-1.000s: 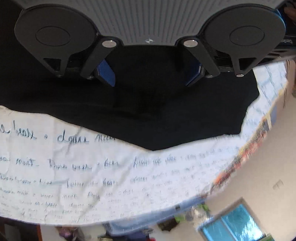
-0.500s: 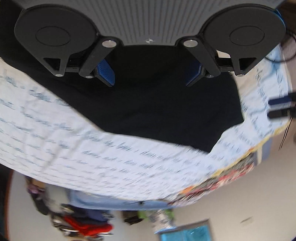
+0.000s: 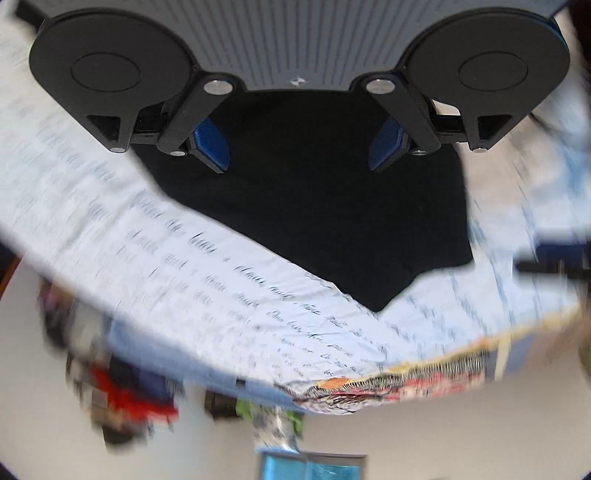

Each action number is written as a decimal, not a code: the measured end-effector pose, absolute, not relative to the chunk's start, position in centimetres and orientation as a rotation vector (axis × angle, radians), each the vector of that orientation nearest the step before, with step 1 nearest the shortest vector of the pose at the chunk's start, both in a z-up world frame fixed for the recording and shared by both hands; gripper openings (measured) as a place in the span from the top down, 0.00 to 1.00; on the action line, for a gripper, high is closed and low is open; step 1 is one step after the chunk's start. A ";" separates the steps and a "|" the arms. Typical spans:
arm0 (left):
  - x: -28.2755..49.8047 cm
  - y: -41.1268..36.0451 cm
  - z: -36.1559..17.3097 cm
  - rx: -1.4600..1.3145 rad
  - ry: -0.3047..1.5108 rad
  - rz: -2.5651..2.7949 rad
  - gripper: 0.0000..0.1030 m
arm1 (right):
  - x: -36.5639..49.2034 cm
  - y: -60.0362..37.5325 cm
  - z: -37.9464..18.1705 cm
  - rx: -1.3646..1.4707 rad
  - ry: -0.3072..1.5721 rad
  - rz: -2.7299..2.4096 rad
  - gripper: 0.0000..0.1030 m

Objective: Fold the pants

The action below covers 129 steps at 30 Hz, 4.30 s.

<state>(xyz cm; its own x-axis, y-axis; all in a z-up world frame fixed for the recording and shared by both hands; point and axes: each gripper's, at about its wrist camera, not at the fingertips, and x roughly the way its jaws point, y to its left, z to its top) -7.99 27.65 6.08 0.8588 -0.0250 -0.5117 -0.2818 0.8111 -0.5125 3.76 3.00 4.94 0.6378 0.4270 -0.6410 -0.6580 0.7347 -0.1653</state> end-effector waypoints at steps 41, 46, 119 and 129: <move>2.7 18.0 0.9 -0.409 0.707 -0.096 0.05 | 26.9 -8.8 -1.7 0.271 1.080 0.867 0.91; 2.3 18.9 2.2 -0.483 0.699 -0.074 0.05 | 24.0 -9.7 3.0 0.297 0.942 0.792 0.88; -13.3 33.8 7.4 -0.605 0.319 0.241 0.03 | 0.4 20.1 -1.3 -0.921 0.337 0.774 0.33; -13.7 35.0 6.8 -0.646 0.324 0.255 0.03 | 0.0 22.2 -2.9 -1.020 0.267 0.813 0.84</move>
